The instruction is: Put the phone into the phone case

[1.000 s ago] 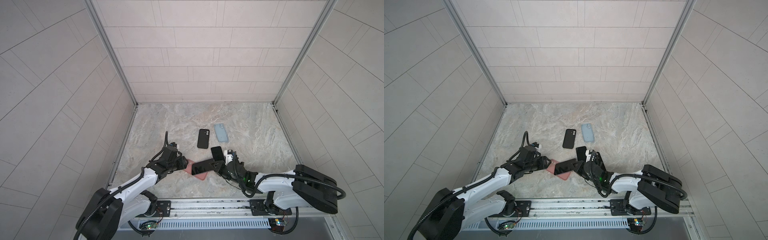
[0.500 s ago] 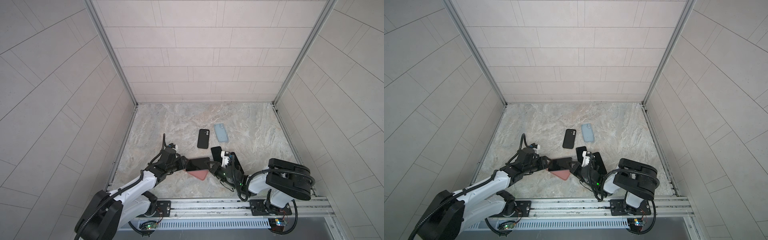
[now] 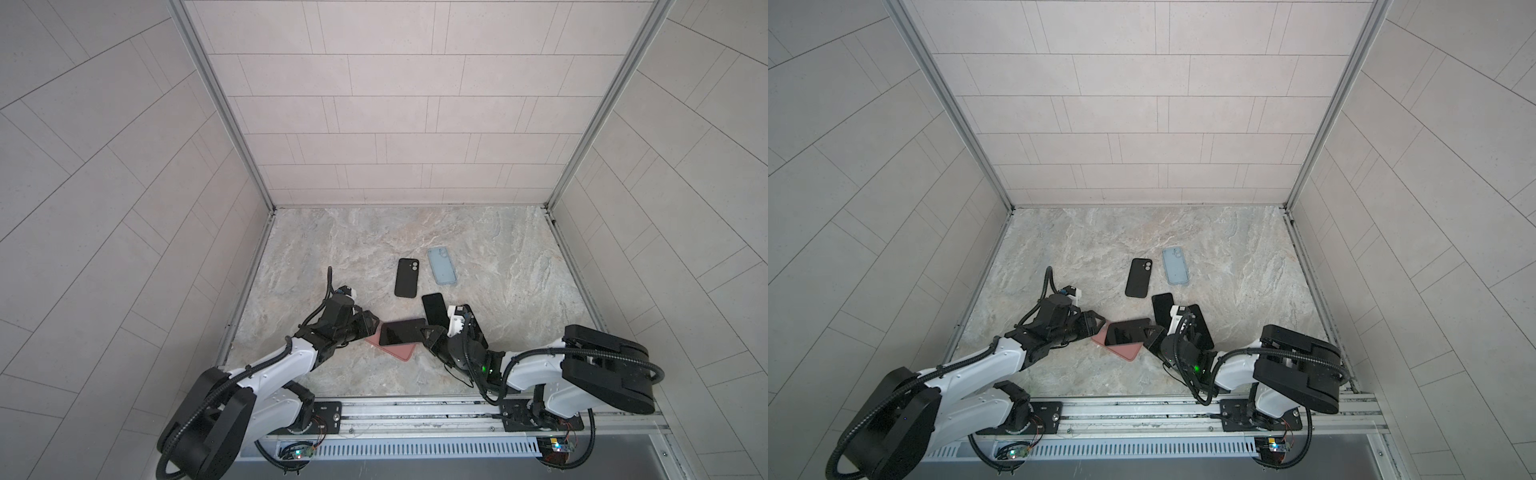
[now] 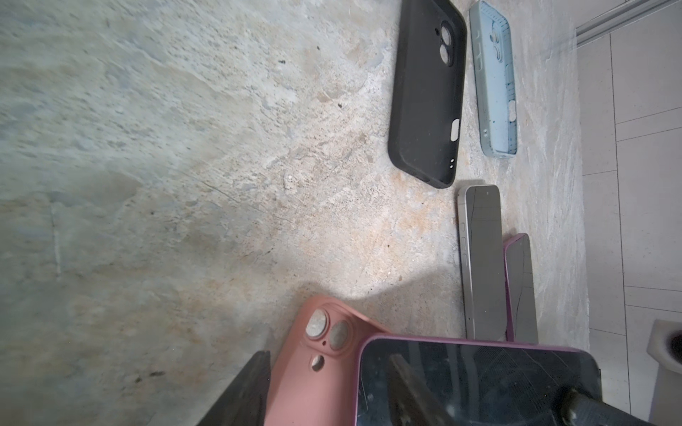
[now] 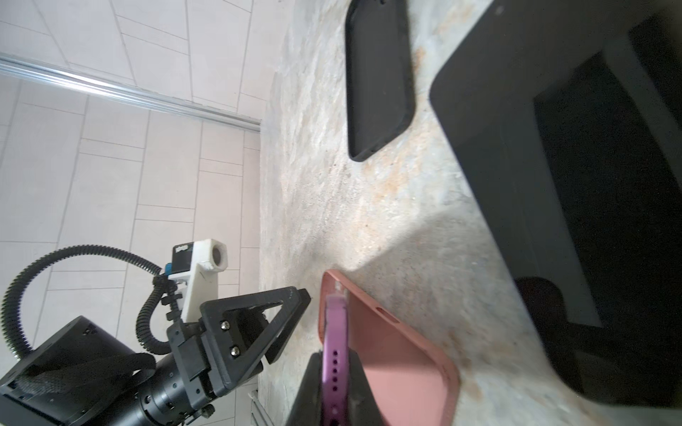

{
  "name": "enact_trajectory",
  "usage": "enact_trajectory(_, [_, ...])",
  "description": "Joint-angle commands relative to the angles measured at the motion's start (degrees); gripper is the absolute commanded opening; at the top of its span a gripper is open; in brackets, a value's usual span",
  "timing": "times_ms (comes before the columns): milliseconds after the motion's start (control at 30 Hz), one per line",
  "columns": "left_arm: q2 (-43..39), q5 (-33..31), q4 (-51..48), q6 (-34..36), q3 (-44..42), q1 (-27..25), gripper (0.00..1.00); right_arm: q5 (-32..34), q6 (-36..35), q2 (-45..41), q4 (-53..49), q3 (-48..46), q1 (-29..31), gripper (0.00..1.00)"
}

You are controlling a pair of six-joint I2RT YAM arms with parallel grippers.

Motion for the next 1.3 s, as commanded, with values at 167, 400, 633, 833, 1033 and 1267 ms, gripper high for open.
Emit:
enact_trajectory(167, [3.1,3.3,2.0,-0.1,-0.3,0.5,0.58,5.4,1.1,-10.4,-22.1,3.0,0.9,0.0])
enact_trajectory(400, [1.3,5.8,2.5,-0.3,-1.3,0.4,0.58,4.1,-3.5,-13.3,-28.0,5.9,-0.6,0.0])
enact_trajectory(633, [-2.4,6.6,3.0,-2.7,-5.4,0.1,0.58,-0.5,-6.7,-11.4,-28.9,8.3,-3.4,0.0])
enact_trajectory(833, [-2.3,6.4,3.2,-2.6,-5.3,-0.3,0.58,-3.3,-8.5,-9.9,-28.8,9.9,-4.6,0.0])
enact_trajectory(1033, [-2.8,-3.2,-1.5,2.9,-1.9,0.2,0.59,-3.4,-8.5,-10.4,-29.6,9.7,-4.6,0.0])
enact_trajectory(1267, [6.8,-1.5,5.6,6.7,3.5,0.8,0.59,-3.4,-8.3,-10.9,-29.8,8.9,-4.5,0.0])
